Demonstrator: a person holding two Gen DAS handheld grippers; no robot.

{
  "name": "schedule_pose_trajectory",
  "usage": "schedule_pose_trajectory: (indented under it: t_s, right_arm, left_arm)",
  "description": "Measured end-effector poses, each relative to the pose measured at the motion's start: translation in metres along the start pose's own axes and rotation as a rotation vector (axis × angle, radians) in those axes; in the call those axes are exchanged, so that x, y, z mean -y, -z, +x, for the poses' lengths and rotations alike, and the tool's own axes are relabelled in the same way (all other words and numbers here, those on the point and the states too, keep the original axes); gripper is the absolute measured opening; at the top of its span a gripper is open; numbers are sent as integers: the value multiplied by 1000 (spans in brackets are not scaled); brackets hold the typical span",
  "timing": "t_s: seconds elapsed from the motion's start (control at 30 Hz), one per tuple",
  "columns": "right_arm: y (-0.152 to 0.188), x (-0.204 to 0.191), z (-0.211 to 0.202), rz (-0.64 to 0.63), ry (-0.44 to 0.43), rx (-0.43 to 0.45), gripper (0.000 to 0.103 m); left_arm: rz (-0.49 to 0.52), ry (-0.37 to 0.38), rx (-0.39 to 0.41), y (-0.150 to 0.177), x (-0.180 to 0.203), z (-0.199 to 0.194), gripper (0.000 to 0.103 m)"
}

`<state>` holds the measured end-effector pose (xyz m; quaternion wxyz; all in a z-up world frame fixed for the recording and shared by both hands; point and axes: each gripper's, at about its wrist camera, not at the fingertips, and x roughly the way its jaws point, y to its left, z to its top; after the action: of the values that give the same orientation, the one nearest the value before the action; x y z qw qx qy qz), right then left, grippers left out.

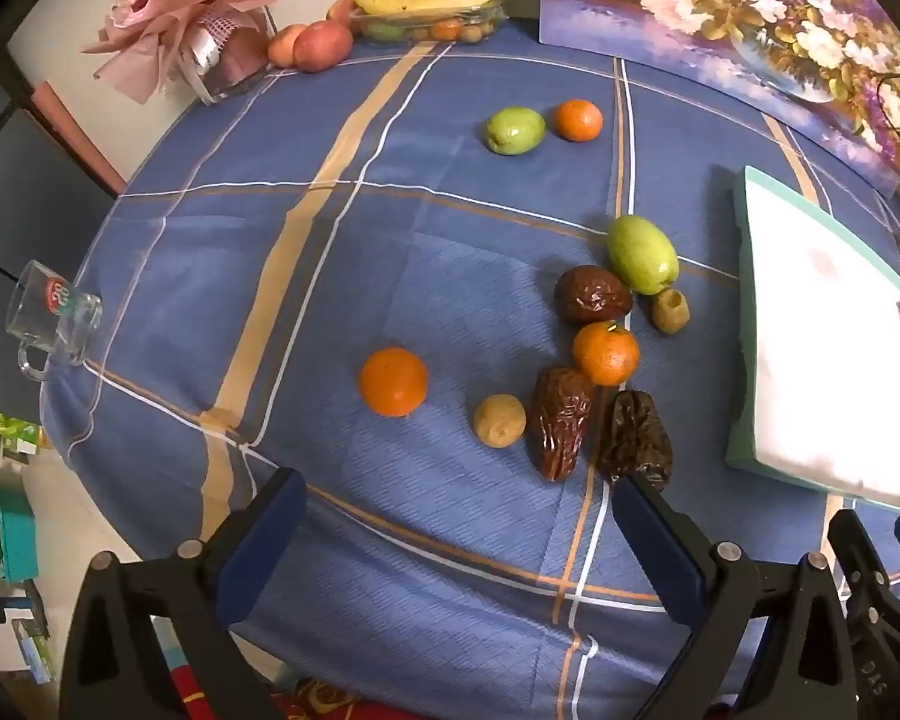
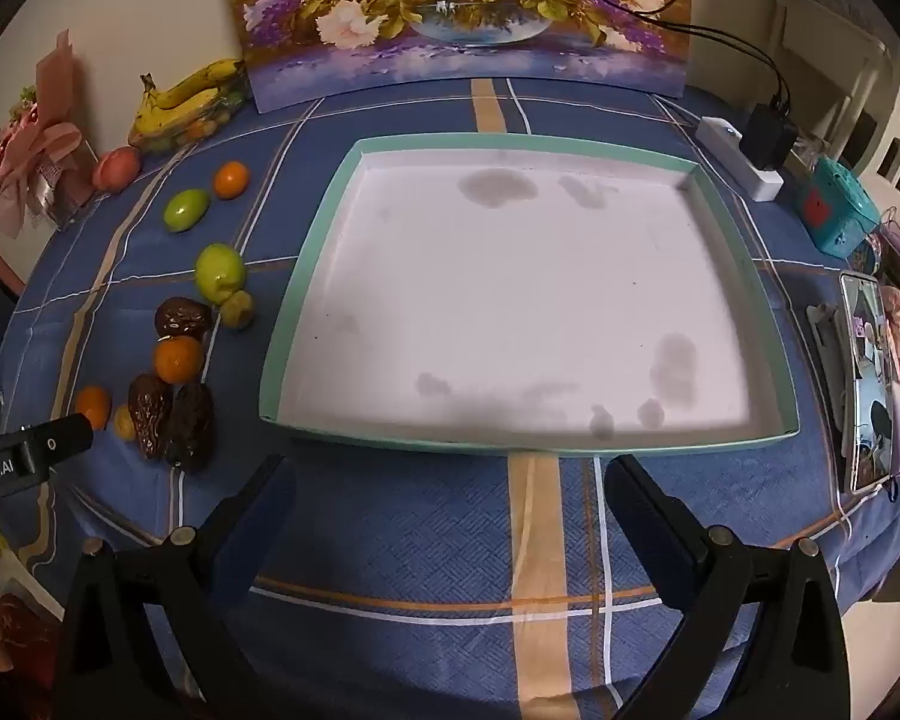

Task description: Organize fruits

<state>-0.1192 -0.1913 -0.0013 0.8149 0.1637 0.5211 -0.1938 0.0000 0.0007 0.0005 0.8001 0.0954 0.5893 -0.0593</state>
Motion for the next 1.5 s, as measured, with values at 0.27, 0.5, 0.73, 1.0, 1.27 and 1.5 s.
schedule_pose_trajectory:
  t_s: [0.27,0.5,0.73,1.0,1.27,1.5]
  right_arm:
    - [0,1,-1,-13,-5,20,102]
    - [-2,-1,-1,12,-7,11,102]
    - [0,2,2,26,-17,5,102]
    - [-1,-2,2,29,-30,7,102]
    - [-2,-4,1,28,-42,13,102]
    - [-2,-3,-1,32,-52,18,102]
  left_arm:
    - [7,4,4,4,-7,2,103]
    - [-3,-24,-8,1,-4,2,103]
    - [-11,-35,-9,1,-4,2,103]
    - [-26,-49,-13,1,-3,3,103]
    - [-41,-55,-19,0,-6,5,103]
    - [-43,-55,-21,0,-7,5,103]
